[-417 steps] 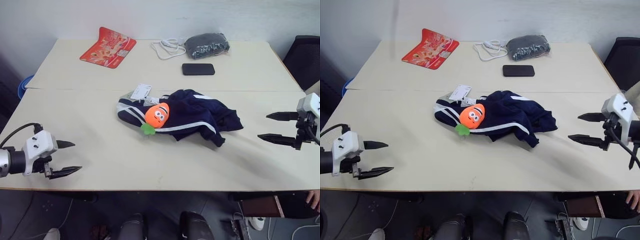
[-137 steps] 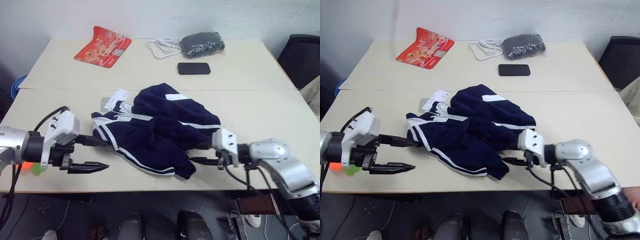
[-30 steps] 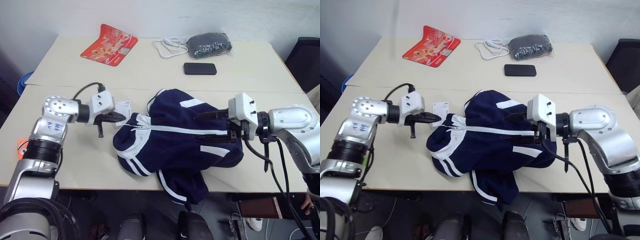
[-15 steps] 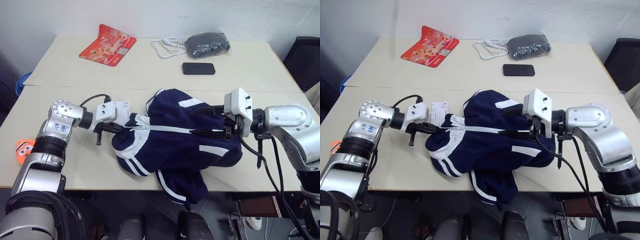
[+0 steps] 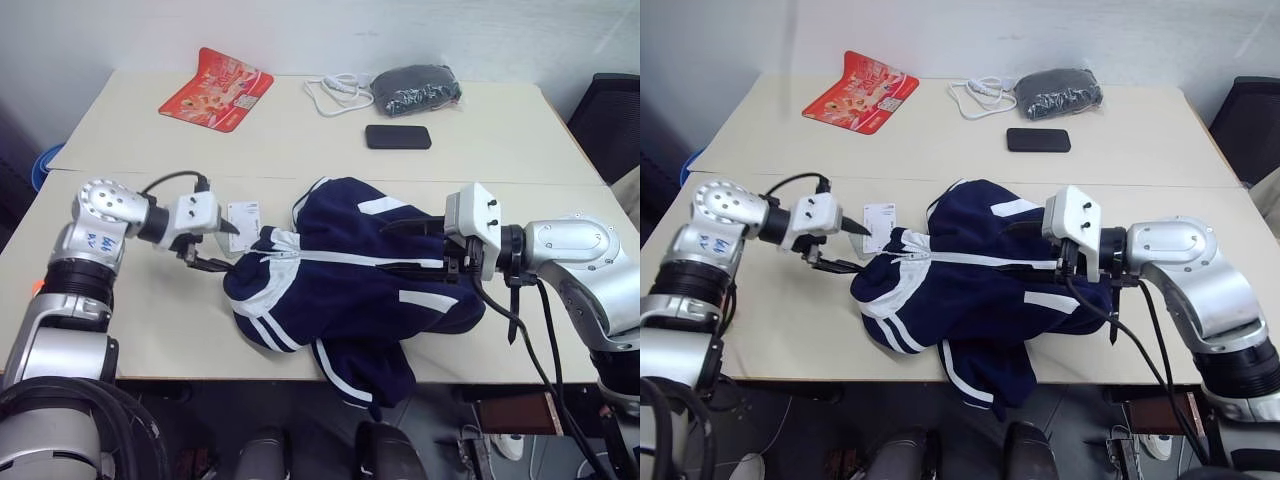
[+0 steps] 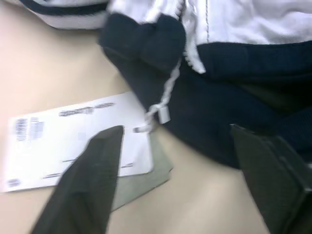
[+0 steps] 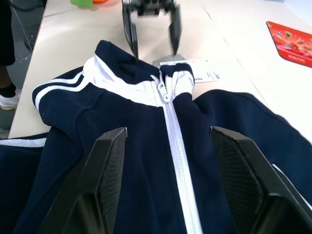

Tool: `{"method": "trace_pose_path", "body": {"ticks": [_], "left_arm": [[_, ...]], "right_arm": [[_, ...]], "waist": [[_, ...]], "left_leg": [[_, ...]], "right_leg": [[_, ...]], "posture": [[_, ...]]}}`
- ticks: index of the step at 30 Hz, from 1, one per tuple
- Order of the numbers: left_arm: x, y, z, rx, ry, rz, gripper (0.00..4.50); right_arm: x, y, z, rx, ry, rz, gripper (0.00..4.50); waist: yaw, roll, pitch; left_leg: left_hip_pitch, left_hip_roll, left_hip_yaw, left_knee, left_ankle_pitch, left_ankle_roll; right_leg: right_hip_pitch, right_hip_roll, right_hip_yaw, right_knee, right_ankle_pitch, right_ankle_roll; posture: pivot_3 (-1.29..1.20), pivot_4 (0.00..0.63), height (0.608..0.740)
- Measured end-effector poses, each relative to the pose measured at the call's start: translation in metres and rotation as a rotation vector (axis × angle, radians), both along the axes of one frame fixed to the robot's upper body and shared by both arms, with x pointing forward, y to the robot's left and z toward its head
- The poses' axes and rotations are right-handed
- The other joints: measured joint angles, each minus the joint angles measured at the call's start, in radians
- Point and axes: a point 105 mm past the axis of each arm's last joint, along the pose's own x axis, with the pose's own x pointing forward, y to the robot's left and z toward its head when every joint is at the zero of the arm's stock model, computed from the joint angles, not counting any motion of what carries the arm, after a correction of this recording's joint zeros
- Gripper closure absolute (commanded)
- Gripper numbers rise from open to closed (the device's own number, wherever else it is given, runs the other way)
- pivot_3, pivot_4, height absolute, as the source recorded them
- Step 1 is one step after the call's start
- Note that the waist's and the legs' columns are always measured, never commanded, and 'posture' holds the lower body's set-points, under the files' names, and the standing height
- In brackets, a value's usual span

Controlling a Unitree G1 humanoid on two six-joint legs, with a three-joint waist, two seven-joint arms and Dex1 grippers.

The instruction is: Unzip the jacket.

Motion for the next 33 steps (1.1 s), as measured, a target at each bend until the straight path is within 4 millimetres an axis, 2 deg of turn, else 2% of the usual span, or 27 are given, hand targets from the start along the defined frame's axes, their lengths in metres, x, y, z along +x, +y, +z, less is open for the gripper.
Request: {"method": "trace_pose_path", "body": {"ticks": [4, 9, 12, 16, 26, 33], "left_arm": [[0.005, -0.005, 0.003, -0.014, -0.031, 0.001, 0.46], [0.014, -0.025, -0.021, 0.001, -0.023, -0.025, 0.46], [0.020, -0.027, -0.026, 0.026, -0.052, -0.009, 0.46], [0.027, -0.026, -0.027, 0.078, -0.100, 0.004, 1.31], [0.028, -0.021, -0.033, 0.111, -0.099, 0.007, 4.39], [0.029, -0.018, -0.032, 0.129, -0.113, 0.016, 4.47]], "right_arm": [[0.000, 0.000, -0.001, -0.001, -0.008, -0.002, 1.65], [0.000, 0.001, -0.002, 0.003, -0.005, -0.002, 1.65], [0.000, 0.001, -0.002, 0.007, -0.005, -0.006, 1.65], [-0.002, 0.001, -0.003, 0.009, -0.005, -0.012, 1.65], [-0.005, 0.003, -0.002, 0.019, -0.003, -0.008, 1.65], [-0.005, 0.003, -0.002, 0.018, -0.001, -0.002, 1.65]], "waist": [[0.000, 0.000, 0.000], [-0.001, 0.000, 0.000], [-0.002, 0.000, 0.000], [-0.001, 0.000, 0.000], [-0.002, 0.000, 0.000], [-0.002, 0.000, 0.000]], "left_leg": [[0.000, 0.000, -0.001, 0.000, 0.000, 0.000], [-0.002, 0.000, -0.002, 0.001, 0.000, 0.000], [-0.002, 0.000, -0.003, 0.001, 0.000, 0.000], [-0.002, 0.000, -0.003, 0.001, 0.000, 0.000], [-0.002, 0.000, -0.003, 0.002, 0.000, 0.000], [-0.002, 0.000, -0.003, 0.002, 0.000, 0.000]], "right_leg": [[0.000, 0.000, -0.001, 0.000, 0.000, 0.000], [0.000, 0.000, -0.003, 0.000, 0.000, 0.000], [0.000, 0.000, -0.003, 0.000, 0.000, 0.000], [0.000, 0.000, -0.004, 0.000, 0.000, 0.000], [0.000, 0.000, -0.004, 0.000, 0.000, 0.000], [0.000, 0.000, -0.004, 0.001, 0.000, 0.000]], "posture": [[0.00, 0.150, 0.740], [0.00, 0.150, 0.740], [0.00, 0.150, 0.740], [0.00, 0.150, 0.740], [0.00, 0.150, 0.740], [0.00, 0.150, 0.740]]}}
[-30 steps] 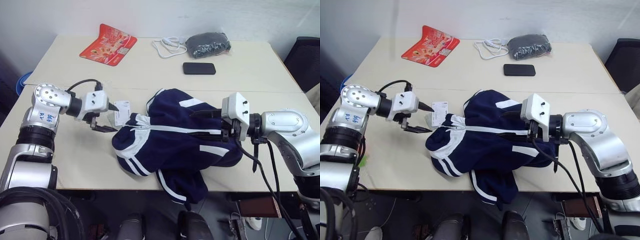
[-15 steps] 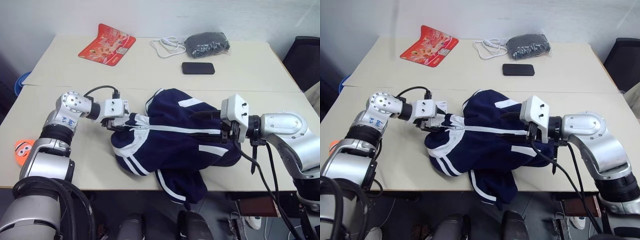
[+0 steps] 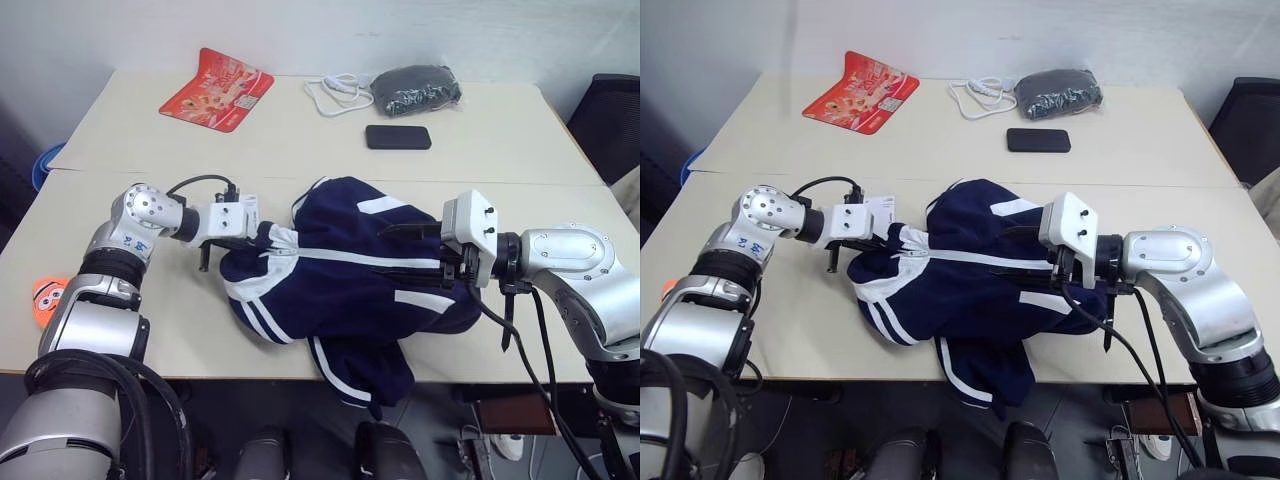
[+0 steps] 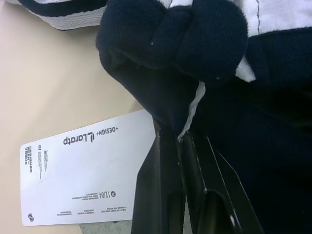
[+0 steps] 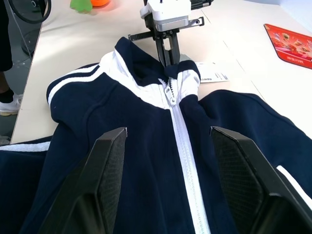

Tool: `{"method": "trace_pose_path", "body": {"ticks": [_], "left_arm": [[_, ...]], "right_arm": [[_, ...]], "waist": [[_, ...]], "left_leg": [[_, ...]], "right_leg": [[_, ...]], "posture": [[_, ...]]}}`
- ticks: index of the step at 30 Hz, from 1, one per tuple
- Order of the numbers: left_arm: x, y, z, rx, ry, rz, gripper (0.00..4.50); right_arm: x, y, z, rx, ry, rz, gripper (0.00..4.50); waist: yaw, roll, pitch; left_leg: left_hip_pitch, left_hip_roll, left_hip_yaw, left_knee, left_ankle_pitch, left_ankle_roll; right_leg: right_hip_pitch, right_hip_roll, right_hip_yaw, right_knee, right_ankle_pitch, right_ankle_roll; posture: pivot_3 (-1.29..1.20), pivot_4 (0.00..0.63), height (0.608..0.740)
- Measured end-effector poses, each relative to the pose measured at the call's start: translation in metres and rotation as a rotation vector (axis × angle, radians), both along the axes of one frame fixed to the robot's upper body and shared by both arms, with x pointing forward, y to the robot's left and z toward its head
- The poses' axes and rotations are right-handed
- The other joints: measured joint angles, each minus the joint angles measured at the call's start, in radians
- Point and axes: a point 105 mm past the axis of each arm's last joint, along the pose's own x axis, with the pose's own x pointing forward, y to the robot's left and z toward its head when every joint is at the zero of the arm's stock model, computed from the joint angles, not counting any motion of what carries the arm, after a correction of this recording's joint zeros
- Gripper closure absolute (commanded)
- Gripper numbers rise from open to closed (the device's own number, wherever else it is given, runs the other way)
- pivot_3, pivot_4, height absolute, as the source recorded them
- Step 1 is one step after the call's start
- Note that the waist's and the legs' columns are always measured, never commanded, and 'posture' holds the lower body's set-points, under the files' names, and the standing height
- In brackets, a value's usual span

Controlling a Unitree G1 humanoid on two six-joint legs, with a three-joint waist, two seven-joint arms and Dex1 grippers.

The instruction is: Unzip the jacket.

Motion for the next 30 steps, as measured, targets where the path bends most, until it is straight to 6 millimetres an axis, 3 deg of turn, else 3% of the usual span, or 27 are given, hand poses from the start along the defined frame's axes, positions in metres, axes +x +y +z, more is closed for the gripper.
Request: {"method": "trace_pose_path", "body": {"ticks": [5, 15, 19, 28, 30], "left_arm": [[-0.001, 0.006, 0.005, 0.026, -0.017, 0.002, 4.47], [-0.005, 0.009, 0.041, 0.034, -0.061, -0.006, 4.47], [-0.008, 0.013, 0.045, 0.032, -0.038, 0.012, 4.47], [-0.013, 0.015, 0.023, -0.012, 0.046, 0.051, 2.03], [-0.011, 0.017, 0.025, 0.006, 0.000, 0.026, 2.03]], "right_arm": [[0.000, 0.000, 0.000, -0.002, 0.000, 0.003, 1.65], [-0.001, 0.000, -0.006, 0.006, 0.014, -0.003, 1.65], [-0.003, 0.001, -0.008, 0.004, 0.014, -0.002, 1.65], [-0.005, 0.006, -0.006, 0.020, 0.000, 0.010, 1.65], [-0.005, 0.006, -0.007, 0.019, 0.002, 0.010, 1.65]], "waist": [[-0.003, 0.000, 0.000], [0.000, 0.000, 0.000], [-0.001, 0.000, 0.000], [0.000, 0.000, 0.000], [0.002, 0.000, 0.000]], "left_leg": [[0.000, 0.000, 0.000, 0.000, 0.000, 0.000], [-0.001, 0.000, -0.001, 0.000, 0.000, 0.000], [-0.001, 0.000, -0.001, 0.000, 0.000, 0.000], [-0.001, 0.000, -0.001, 0.000, 0.000, 0.000], [-0.001, 0.000, -0.001, 0.000, 0.000, 0.000]], "right_leg": [[0.000, 0.000, 0.000, 0.000, 0.000, 0.000], [0.000, 0.000, -0.001, -0.001, 0.000, 0.000], [0.000, 0.000, -0.001, -0.001, 0.000, 0.000], [0.000, 0.000, -0.001, -0.001, 0.000, 0.000], [0.000, 0.000, -0.001, -0.001, 0.000, 0.000]], "posture": [[0.00, 0.150, 0.740], [0.00, 0.150, 0.740], [0.00, 0.150, 0.740], [0.00, 0.150, 0.740], [0.00, 0.150, 0.740]]}}
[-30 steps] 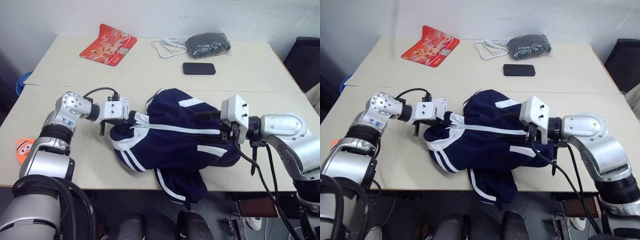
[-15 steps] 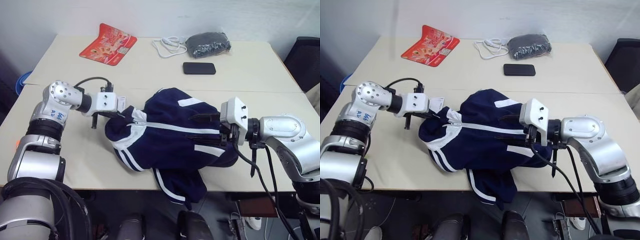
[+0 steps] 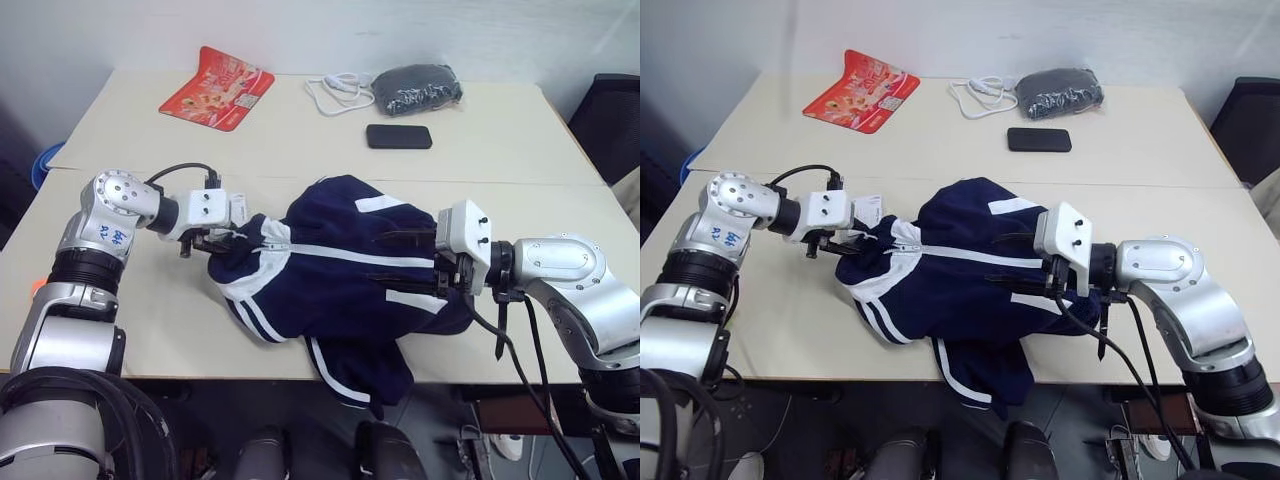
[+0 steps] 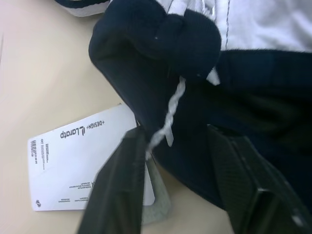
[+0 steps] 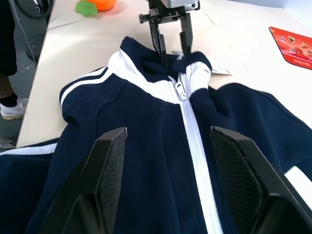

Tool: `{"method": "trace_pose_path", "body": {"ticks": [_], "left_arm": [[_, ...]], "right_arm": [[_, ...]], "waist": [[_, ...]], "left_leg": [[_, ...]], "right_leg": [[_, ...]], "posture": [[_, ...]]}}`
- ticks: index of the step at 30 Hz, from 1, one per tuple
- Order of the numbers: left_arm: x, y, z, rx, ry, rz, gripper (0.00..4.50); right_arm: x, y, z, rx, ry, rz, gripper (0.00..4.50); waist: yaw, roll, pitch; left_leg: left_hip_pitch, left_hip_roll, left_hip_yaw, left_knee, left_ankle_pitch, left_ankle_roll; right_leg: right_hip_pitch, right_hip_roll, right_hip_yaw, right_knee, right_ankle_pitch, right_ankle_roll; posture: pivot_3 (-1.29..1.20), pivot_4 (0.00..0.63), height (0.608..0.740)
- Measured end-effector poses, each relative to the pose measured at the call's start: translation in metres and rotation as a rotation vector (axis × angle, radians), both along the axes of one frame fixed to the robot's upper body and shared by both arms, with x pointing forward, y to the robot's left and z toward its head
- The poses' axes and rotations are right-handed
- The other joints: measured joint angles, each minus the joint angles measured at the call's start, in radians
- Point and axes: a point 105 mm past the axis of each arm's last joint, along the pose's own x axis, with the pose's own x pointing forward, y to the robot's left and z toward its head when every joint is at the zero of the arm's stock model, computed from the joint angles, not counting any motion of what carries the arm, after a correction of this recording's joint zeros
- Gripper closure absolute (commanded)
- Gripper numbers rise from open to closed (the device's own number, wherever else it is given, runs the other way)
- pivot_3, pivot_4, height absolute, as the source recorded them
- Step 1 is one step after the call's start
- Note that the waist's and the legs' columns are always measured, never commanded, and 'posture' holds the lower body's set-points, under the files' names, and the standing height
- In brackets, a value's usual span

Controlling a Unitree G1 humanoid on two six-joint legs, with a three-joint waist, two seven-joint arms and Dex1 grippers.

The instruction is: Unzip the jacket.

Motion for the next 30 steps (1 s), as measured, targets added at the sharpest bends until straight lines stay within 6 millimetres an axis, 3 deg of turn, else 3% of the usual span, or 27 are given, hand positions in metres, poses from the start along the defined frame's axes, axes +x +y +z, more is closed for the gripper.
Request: {"method": "trace_pose_path", "body": {"ticks": [7, 20, 23, 29, 30], "left_arm": [[0.010, 0.011, 0.017, 0.027, -0.128, -0.002, 2.03], [0.017, 0.000, 0.005, 0.012, -0.108, -0.001, 2.03], [0.018, -0.002, 0.002, 0.004, -0.093, 0.005, 2.57], [0.014, -0.001, -0.001, -0.004, -0.031, 0.007, 4.36], [0.014, -0.001, -0.001, -0.003, -0.026, 0.007, 4.46]], "right_arm": [[-0.001, 0.000, -0.002, -0.001, 0.006, 0.000, 1.65], [-0.004, 0.002, 0.000, -0.005, 0.009, -0.003, 1.65], [-0.004, 0.000, 0.002, -0.002, 0.003, -0.010, 1.65], [-0.004, 0.000, 0.002, 0.002, 0.011, -0.013, 1.65], [-0.004, 0.000, 0.002, 0.003, 0.011, -0.012, 1.65]], "waist": [[0.000, 0.000, 0.000], [-0.002, 0.000, 0.000], [-0.002, 0.000, 0.000], [-0.002, 0.000, 0.000], [-0.002, 0.000, 0.000]], "left_leg": [[0.000, 0.000, 0.000, 0.000, 0.000, 0.000], [0.000, 0.000, 0.000, 0.000, 0.000, 0.000], [0.000, 0.000, 0.000, 0.000, 0.000, 0.000], [0.000, 0.000, 0.000, 0.000, 0.000, 0.000], [0.000, 0.000, 0.000, 0.000, 0.000, 0.000]], "right_leg": [[0.000, 0.000, 0.000, 0.000, 0.000, 0.000], [0.000, 0.000, -0.001, 0.000, 0.000, 0.000], [0.000, 0.000, -0.001, 0.000, 0.000, 0.000], [0.000, 0.000, -0.001, 0.000, 0.000, 0.000], [0.000, 0.000, -0.001, 0.000, 0.000, 0.000]], "posture": [[0.00, 0.150, 0.740], [0.00, 0.150, 0.740], [0.00, 0.150, 0.740], [0.00, 0.150, 0.740], [0.00, 0.150, 0.740]]}}
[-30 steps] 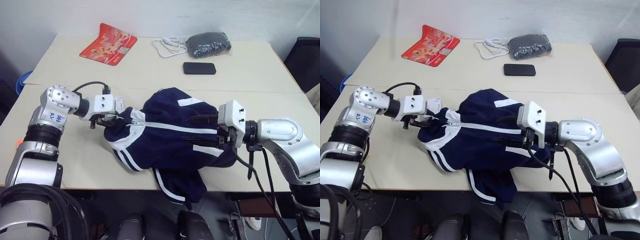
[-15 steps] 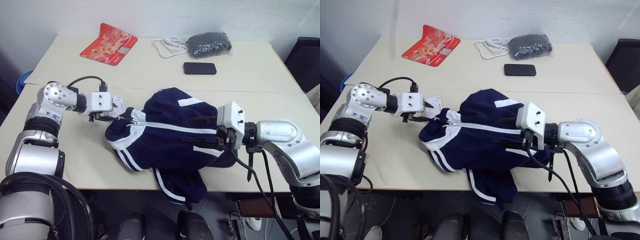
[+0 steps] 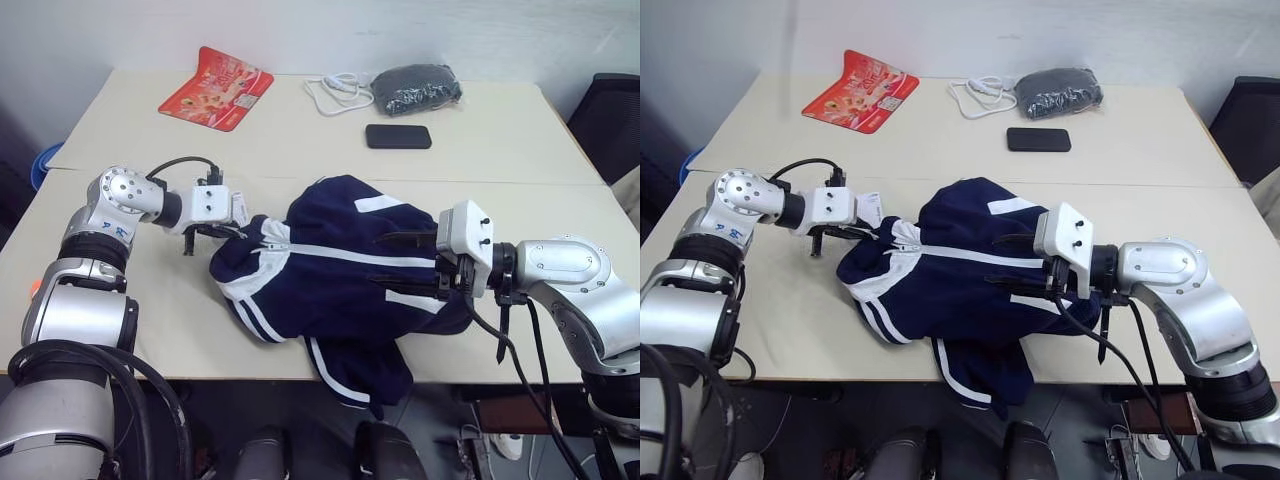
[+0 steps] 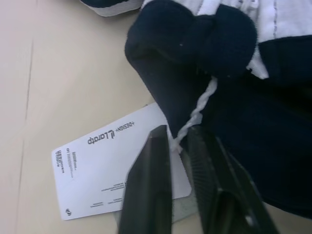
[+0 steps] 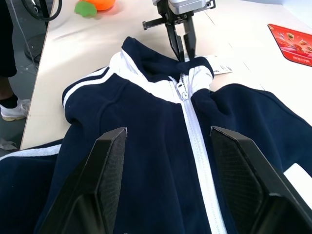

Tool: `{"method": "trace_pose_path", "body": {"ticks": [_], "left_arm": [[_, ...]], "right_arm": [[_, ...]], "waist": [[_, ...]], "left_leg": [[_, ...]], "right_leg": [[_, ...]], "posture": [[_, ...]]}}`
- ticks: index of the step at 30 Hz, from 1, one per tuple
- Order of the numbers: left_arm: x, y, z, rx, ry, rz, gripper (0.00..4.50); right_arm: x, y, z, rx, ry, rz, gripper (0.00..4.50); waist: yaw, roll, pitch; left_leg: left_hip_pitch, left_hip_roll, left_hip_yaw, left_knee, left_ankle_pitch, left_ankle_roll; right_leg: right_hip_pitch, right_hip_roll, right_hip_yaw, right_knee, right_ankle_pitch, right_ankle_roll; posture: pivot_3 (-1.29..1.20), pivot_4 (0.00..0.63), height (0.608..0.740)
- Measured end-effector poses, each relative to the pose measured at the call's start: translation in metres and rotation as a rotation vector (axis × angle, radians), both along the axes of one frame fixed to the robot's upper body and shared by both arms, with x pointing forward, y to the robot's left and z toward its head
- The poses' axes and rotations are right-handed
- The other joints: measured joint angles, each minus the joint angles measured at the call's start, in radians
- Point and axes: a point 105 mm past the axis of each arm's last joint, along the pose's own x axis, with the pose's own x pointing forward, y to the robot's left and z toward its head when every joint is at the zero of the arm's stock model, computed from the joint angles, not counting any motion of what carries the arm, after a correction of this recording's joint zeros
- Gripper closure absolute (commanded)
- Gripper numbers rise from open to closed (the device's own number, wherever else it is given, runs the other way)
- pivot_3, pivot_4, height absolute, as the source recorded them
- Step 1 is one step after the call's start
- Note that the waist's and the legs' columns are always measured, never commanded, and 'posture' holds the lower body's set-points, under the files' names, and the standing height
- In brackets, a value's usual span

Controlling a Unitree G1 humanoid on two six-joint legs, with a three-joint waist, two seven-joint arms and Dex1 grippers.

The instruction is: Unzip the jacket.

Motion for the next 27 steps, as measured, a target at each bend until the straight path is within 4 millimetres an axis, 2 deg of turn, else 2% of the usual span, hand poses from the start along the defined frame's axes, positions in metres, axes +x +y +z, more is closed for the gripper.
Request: {"method": "trace_pose_path", "body": {"ticks": [10, 18, 20, 23, 27], "left_arm": [[-0.002, 0.007, -0.002, 0.043, 0.027, 0.018, 4.46], [0.003, -0.004, 0.049, -0.013, -0.058, -0.010, 4.46], [0.002, -0.002, 0.055, -0.026, -0.057, -0.001, 4.46], [0.000, 0.001, 0.050, -0.031, -0.015, 0.008, 3.86], [-0.005, 0.008, 0.027, -0.025, 0.057, 0.016, 2.54]], "right_arm": [[0.000, 0.000, 0.000, 0.003, -0.002, -0.004, 1.65], [0.000, 0.001, 0.000, 0.013, -0.001, 0.000, 1.65], [0.000, 0.002, 0.000, 0.015, 0.000, 0.000, 1.65], [0.000, 0.002, 0.000, 0.019, 0.001, 0.002, 1.65], [0.000, 0.003, -0.001, 0.026, 0.006, 0.003, 1.65]], "waist": [[0.000, 0.000, 0.000], [0.000, 0.000, 0.000], [0.000, 0.000, 0.000], [-0.003, 0.000, 0.000], [-0.002, 0.000, 0.000]], "left_leg": [[0.000, 0.000, 0.000, 0.000, 0.000, 0.000], [0.000, 0.000, 0.000, 0.000, 0.000, 0.000], [0.000, 0.000, 0.000, 0.000, 0.000, 0.000], [0.000, 0.000, 0.000, 0.000, 0.000, 0.000], [0.000, 0.000, 0.000, 0.000, 0.000, 0.000]], "right_leg": [[0.000, 0.000, 0.000, 0.000, 0.000, 0.000], [0.000, 0.000, 0.000, 0.000, 0.000, 0.000], [0.000, 0.000, 0.000, 0.000, 0.000, 0.000], [0.000, 0.000, 0.000, 0.000, 0.000, 0.000], [0.000, 0.000, 0.000, 0.000, 0.000, 0.000]], "posture": [[0.00, 0.150, 0.740], [0.00, 0.150, 0.740], [0.00, 0.150, 0.740], [0.00, 0.150, 0.740], [0.00, 0.150, 0.740]]}}
